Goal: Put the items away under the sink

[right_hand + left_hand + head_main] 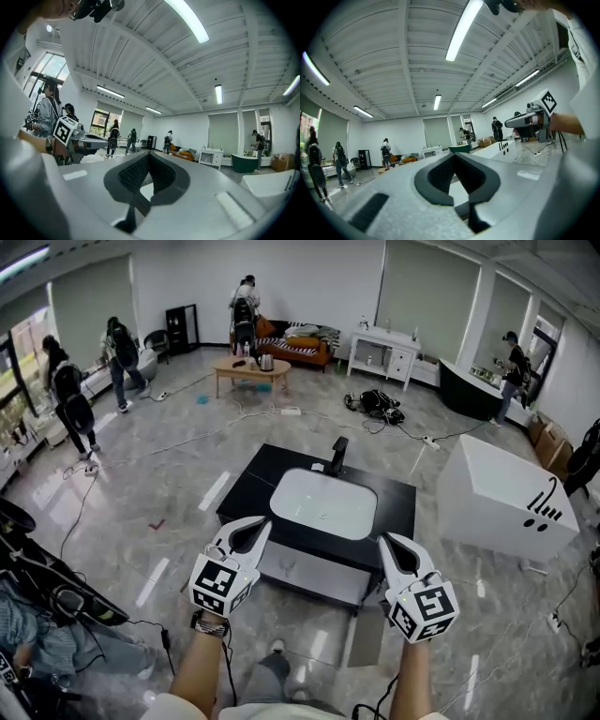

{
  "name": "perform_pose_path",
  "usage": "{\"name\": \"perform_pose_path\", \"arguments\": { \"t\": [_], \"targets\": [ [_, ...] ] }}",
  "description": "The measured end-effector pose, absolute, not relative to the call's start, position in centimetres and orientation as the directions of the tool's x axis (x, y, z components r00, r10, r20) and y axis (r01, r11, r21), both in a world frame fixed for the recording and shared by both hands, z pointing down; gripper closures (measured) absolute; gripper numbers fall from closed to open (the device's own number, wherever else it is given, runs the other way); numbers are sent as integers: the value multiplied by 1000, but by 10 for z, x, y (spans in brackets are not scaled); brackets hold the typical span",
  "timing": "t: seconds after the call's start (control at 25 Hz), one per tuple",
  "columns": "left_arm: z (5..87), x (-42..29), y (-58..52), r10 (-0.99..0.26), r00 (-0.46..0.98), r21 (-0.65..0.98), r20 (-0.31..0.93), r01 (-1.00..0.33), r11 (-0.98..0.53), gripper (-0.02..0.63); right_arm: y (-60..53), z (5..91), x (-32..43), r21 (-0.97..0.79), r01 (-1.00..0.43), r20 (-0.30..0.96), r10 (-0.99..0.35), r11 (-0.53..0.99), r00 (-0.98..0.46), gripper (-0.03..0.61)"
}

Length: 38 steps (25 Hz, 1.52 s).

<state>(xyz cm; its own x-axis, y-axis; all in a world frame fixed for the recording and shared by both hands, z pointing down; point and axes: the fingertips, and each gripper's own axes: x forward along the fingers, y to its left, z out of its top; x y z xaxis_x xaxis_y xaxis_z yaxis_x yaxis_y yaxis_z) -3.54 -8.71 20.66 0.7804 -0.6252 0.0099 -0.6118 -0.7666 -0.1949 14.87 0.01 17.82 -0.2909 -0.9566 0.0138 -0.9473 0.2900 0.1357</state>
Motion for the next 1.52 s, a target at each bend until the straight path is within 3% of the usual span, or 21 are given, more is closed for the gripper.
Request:
{"name": "perform_pose_path", "arguments": {
  "t": [0.68, 1.52],
  "targets": [
    [173, -38, 16, -644, 764, -214, -35, -635, -742, 607, 81, 162, 137, 205, -920, 12, -941, 333, -338, 572],
    [158, -44, 27, -638, 769, -224, -31, -627, -746, 607, 81, 146, 116, 213, -904, 23, -927, 370, -374, 572]
  ]
}}
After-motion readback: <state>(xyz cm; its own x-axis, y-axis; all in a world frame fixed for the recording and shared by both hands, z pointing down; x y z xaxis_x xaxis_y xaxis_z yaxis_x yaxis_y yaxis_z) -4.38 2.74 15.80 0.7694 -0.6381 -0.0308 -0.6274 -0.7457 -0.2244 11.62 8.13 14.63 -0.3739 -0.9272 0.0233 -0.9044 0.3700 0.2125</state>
